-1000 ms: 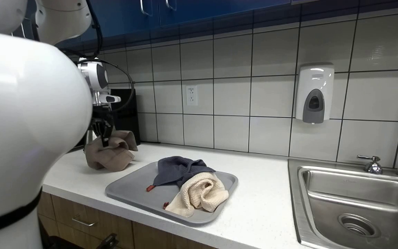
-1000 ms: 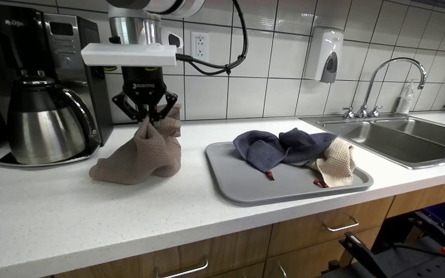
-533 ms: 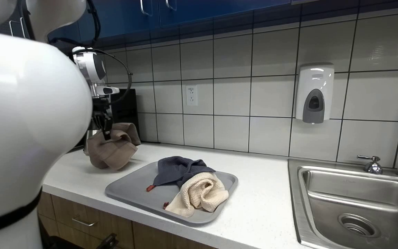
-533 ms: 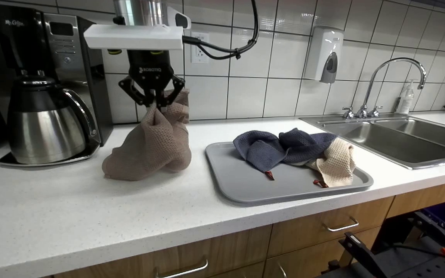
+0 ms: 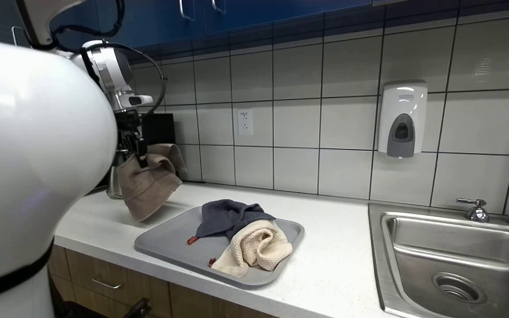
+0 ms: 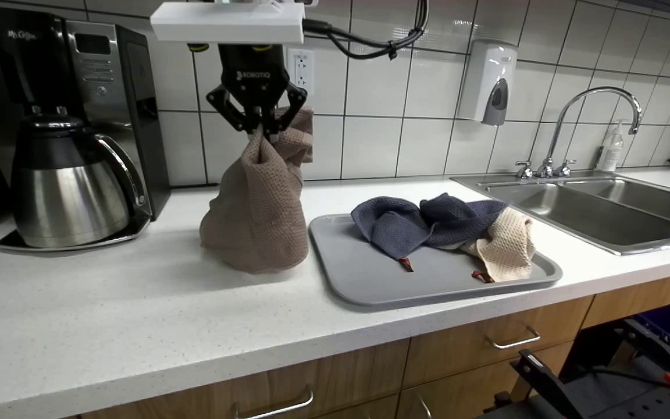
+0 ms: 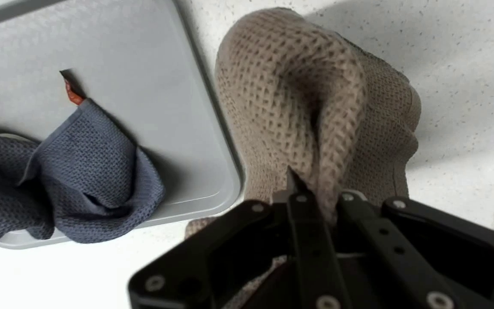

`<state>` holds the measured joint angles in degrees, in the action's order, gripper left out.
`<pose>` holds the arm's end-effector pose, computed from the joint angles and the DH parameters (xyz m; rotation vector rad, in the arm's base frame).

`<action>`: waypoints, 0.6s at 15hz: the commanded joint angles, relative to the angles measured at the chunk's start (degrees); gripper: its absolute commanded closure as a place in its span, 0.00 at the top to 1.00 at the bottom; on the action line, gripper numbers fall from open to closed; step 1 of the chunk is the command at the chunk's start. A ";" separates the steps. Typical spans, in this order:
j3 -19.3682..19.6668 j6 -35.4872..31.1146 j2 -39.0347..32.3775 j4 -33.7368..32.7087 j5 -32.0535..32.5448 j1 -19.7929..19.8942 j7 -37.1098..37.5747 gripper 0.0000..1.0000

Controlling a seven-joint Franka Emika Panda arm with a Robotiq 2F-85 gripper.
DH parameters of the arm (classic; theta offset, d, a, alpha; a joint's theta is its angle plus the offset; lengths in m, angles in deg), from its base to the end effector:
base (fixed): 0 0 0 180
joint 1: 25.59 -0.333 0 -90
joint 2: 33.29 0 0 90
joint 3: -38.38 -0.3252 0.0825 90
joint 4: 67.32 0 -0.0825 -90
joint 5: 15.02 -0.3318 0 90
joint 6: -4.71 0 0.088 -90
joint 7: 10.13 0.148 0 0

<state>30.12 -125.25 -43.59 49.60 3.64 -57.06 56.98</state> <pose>0.4360 0.3361 0.3625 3.0002 -0.4183 0.3262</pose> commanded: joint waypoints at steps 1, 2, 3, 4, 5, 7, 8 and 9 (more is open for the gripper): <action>-2.27 -0.75 5.63 5.53 2.57 3.01 4.35 0.02; -2.62 -0.75 6.32 6.21 2.81 3.59 5.05 0.02; -2.88 -0.81 6.99 6.94 2.88 4.14 5.64 0.02; -3.16 -0.88 7.74 7.82 2.84 4.78 6.13 0.02; -3.36 -1.11 8.76 8.99 2.88 5.43 6.90 0.02; -3.81 -1.54 11.03 11.17 2.75 6.77 8.08 0.02; -3.97 -1.40 11.99 11.78 2.74 7.37 8.61 0.02; -4.09 -1.59 13.25 12.92 2.95 8.10 9.28 0.02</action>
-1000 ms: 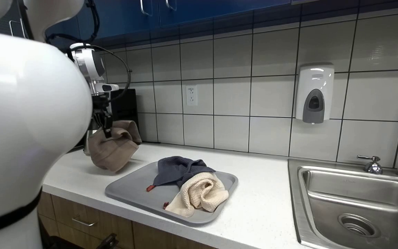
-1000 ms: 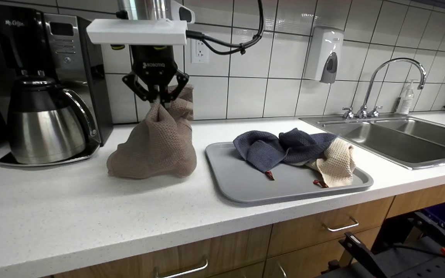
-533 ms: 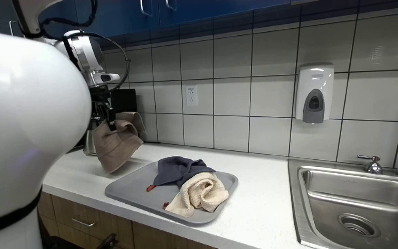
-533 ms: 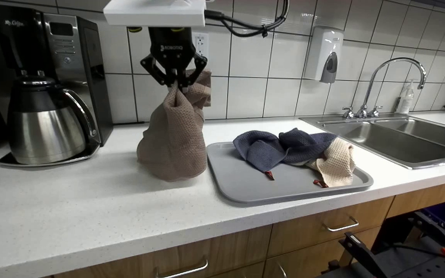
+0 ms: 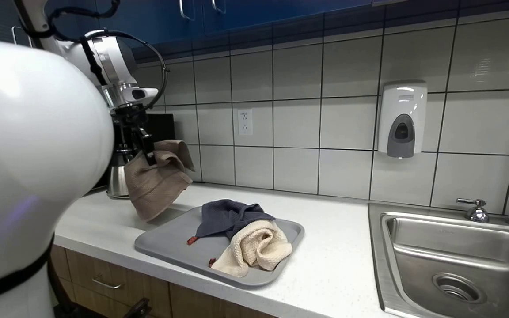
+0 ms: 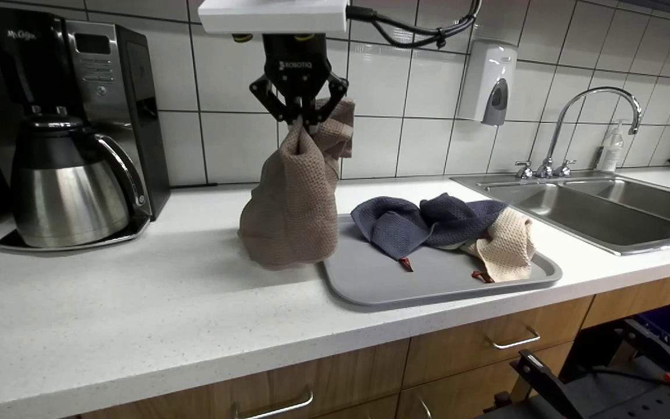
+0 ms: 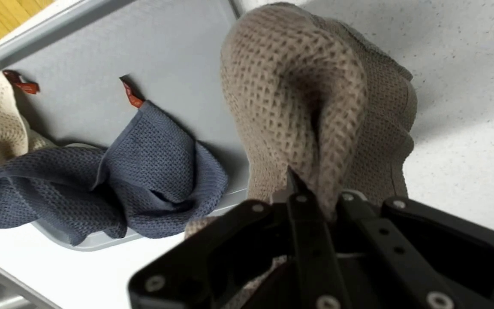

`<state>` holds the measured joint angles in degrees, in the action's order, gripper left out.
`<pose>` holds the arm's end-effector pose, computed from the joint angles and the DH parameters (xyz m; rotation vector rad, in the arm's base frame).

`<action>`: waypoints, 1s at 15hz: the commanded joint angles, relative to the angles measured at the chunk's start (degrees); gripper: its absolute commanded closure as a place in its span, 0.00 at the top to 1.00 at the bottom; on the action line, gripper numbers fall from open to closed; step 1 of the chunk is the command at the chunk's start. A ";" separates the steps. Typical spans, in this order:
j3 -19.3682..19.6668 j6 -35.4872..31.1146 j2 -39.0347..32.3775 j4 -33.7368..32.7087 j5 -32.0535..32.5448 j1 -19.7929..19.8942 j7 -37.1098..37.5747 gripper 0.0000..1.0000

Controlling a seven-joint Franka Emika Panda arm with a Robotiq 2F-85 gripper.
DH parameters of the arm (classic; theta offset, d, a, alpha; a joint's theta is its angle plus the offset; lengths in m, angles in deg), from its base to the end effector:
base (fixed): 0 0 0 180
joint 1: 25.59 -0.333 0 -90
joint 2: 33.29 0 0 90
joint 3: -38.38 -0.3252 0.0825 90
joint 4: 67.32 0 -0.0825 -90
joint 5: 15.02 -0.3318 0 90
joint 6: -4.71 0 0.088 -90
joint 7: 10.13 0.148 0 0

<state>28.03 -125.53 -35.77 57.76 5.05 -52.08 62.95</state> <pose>0.4173 0.2880 0.3766 2.9431 -0.6145 0.3689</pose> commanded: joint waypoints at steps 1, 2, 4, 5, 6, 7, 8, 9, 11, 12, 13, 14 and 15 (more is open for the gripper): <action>-2.14 -1.38 6.36 5.41 1.37 3.93 3.56 0.02; -2.29 -1.41 7.17 6.10 1.24 4.72 3.73 0.02; -2.46 -1.31 8.79 7.39 1.14 6.29 3.98 0.02; -2.56 -1.16 9.55 7.90 1.07 7.00 4.21 0.02; -2.69 -1.16 10.43 8.58 1.06 7.72 4.43 0.02; -2.83 -1.26 11.27 9.36 1.20 8.42 4.68 0.02; -3.01 -1.14 11.92 9.72 1.04 9.07 4.81 0.02; -3.16 -1.13 12.61 10.21 1.07 9.66 5.06 0.02; -3.42 -0.96 14.07 11.10 1.23 10.75 5.38 0.02; -3.56 -0.84 14.97 11.62 1.33 11.28 5.60 0.02; -3.82 -0.49 15.68 11.91 1.46 11.83 5.98 0.02; -3.95 -0.40 16.44 12.42 1.38 12.35 6.02 0.02; -4.17 -0.11 17.15 12.75 1.38 12.87 6.22 0.02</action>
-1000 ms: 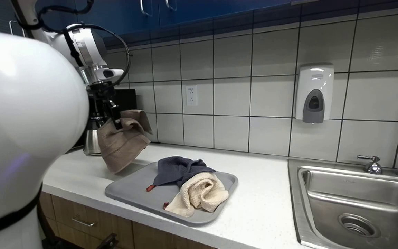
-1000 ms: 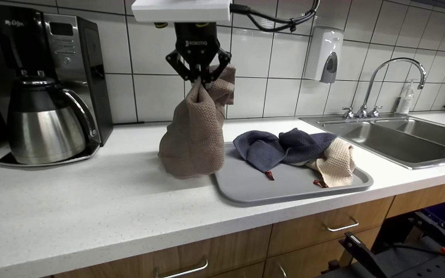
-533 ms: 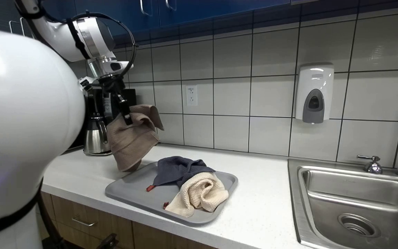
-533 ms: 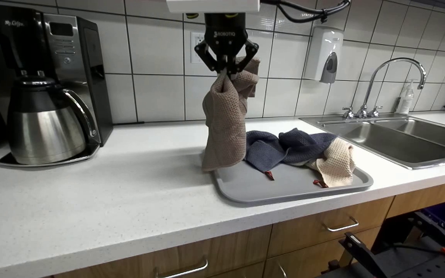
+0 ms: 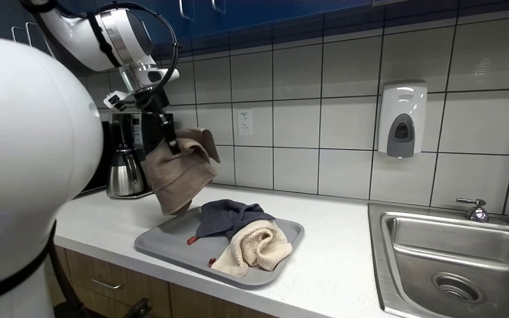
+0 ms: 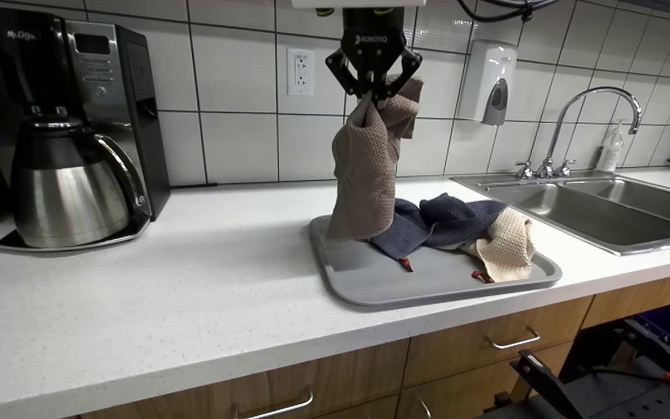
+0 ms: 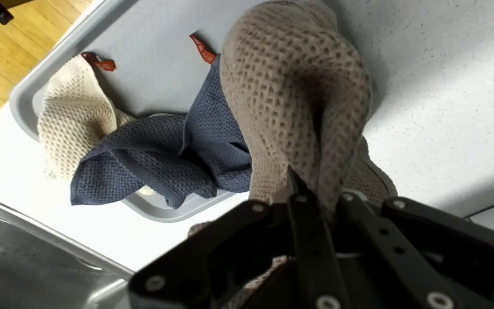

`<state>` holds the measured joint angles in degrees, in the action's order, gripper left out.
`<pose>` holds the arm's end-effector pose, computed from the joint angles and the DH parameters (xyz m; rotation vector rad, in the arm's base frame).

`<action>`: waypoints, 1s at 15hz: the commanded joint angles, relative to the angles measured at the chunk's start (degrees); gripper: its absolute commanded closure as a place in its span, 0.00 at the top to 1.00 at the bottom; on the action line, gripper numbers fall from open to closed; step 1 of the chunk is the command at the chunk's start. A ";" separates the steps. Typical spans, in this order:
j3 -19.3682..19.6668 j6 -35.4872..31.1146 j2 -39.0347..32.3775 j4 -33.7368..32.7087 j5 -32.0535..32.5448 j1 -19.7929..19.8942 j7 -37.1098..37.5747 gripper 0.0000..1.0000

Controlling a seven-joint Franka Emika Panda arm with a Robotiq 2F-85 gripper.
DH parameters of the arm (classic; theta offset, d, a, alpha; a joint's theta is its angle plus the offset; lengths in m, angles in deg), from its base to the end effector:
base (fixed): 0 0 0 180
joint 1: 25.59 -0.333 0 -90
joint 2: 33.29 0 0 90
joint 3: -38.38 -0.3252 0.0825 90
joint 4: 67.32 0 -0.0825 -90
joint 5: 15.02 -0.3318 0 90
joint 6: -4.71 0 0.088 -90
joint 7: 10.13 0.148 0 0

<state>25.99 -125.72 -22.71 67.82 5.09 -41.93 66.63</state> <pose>0.3998 0.1991 0.4109 2.8438 -0.9164 0.4645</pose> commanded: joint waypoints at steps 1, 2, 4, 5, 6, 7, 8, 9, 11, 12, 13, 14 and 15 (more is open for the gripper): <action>-2.28 -0.01 4.65 3.14 1.23 3.16 2.55 0.02; -2.51 0.13 4.91 3.20 1.06 3.57 2.46 0.02; -2.66 -0.52 4.01 3.50 0.27 4.12 1.51 0.02; -2.63 -1.12 3.46 3.79 -0.06 4.31 1.26 0.02; -2.50 -1.77 2.71 4.26 -0.37 4.46 0.96 0.02; -2.33 -2.63 2.06 4.87 -0.67 4.59 0.77 0.02; -2.34 -3.15 1.65 5.34 -0.53 4.80 1.01 0.02; -2.31 -3.82 1.12 5.83 -0.26 4.98 1.05 0.02; -2.17 -4.48 0.65 6.75 -0.25 5.34 1.40 0.02; -2.20 -4.60 0.24 6.93 0.12 5.56 1.92 0.02; -2.23 -4.45 -0.29 6.89 0.51 5.77 2.30 0.02; -2.15 -4.74 -0.81 6.96 0.47 5.86 2.12 0.02; -2.14 -5.20 -1.51 6.96 0.47 5.89 2.03 0.02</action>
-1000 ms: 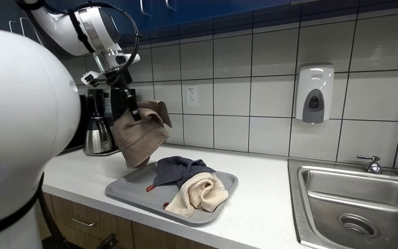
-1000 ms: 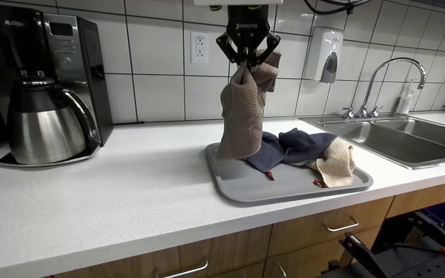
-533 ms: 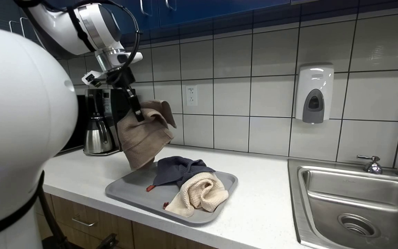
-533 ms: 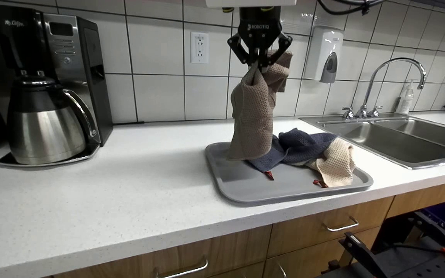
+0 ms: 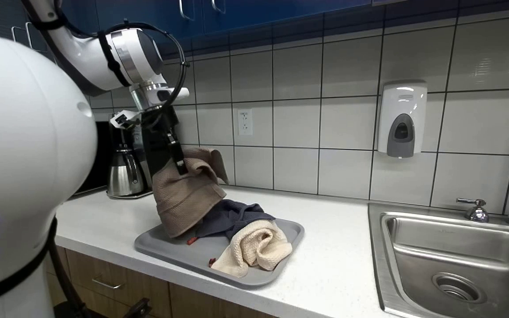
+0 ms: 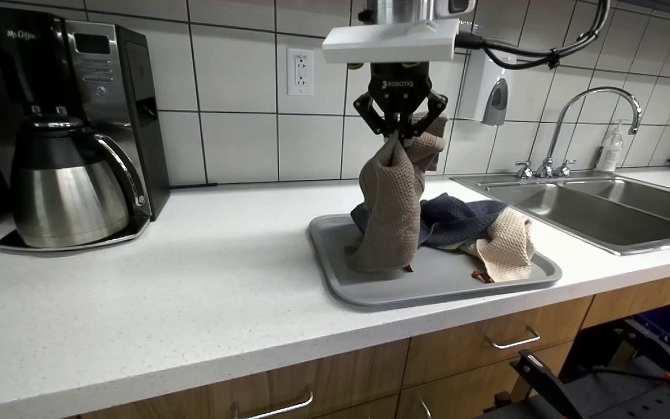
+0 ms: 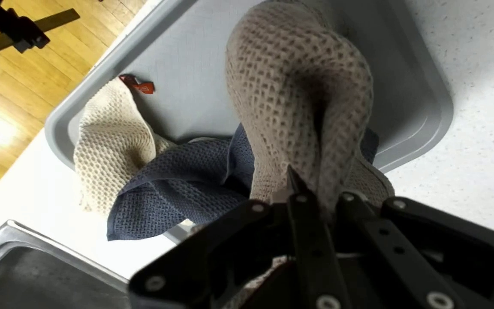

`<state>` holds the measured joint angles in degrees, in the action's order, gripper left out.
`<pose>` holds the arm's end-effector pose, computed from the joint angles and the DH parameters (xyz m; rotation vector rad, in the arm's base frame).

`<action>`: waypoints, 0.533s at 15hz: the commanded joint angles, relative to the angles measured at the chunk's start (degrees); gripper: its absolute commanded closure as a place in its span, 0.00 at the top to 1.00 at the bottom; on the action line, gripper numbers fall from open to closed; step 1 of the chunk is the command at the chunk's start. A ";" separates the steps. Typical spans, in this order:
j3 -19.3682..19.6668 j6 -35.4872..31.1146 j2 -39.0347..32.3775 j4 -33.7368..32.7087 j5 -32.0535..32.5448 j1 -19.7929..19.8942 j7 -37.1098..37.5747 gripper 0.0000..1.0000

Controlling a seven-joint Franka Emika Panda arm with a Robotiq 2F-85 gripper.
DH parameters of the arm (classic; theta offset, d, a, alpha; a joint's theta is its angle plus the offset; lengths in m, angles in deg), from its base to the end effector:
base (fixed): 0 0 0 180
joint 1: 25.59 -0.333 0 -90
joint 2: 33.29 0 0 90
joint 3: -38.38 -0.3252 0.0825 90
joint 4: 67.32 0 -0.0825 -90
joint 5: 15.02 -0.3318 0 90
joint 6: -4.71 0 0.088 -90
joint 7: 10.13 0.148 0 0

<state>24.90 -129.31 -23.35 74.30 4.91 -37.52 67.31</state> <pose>0.3894 0.1677 0.3649 2.7941 -0.9753 0.3708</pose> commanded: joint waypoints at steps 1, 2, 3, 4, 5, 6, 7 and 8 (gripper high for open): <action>-1.06 -2.09 -1.61 0.33 0.55 1.41 1.22 0.02; -1.11 -2.92 -2.53 0.20 0.67 1.33 1.33 0.02; -0.97 -4.12 -3.64 0.19 0.59 1.29 1.47 0.02; -0.92 -4.77 -4.53 -0.05 0.54 1.17 1.50 0.02; -0.82 -5.60 -5.44 -0.20 0.73 1.07 1.50 0.02; -0.77 -6.10 -6.51 -0.62 1.25 1.00 1.78 0.02; -0.46 -7.11 -7.62 -0.82 1.55 1.05 1.89 0.02; -0.15 -8.38 -8.58 -0.79 1.96 1.09 2.15 0.02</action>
<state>24.90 -135.03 -29.26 74.47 5.02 -37.30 67.44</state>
